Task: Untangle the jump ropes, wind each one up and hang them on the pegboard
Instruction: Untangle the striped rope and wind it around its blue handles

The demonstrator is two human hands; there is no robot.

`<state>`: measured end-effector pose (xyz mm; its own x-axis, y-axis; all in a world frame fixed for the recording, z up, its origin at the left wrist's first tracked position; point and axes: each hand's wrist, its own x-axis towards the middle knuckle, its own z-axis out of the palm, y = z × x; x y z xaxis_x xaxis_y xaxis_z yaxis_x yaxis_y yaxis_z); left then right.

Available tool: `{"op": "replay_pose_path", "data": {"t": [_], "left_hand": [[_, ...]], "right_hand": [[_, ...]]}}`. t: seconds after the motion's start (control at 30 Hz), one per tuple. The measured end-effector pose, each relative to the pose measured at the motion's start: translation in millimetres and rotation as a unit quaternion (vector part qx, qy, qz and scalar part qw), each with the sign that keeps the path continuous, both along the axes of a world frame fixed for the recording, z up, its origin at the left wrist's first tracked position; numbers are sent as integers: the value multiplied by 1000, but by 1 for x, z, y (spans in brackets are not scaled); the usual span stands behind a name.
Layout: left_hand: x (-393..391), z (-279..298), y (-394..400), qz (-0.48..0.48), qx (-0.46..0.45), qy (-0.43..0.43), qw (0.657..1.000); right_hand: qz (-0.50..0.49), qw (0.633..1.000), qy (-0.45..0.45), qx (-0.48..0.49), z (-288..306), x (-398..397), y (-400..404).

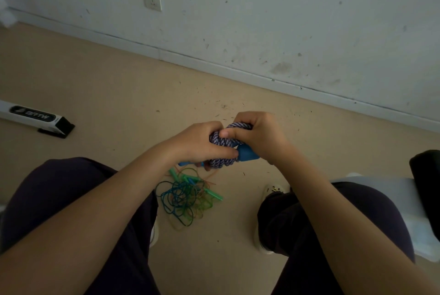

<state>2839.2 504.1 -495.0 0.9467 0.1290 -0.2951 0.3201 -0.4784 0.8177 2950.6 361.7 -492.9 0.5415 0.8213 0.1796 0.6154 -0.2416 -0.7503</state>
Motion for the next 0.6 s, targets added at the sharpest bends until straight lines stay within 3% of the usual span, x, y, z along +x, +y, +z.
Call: {"op": "replay_pose_path", "data": {"t": [0.6], "left_hand": [[-5, 6, 23, 111, 18, -43, 993]], "right_hand": [[-102, 979, 172, -36, 19, 29, -22]]}}
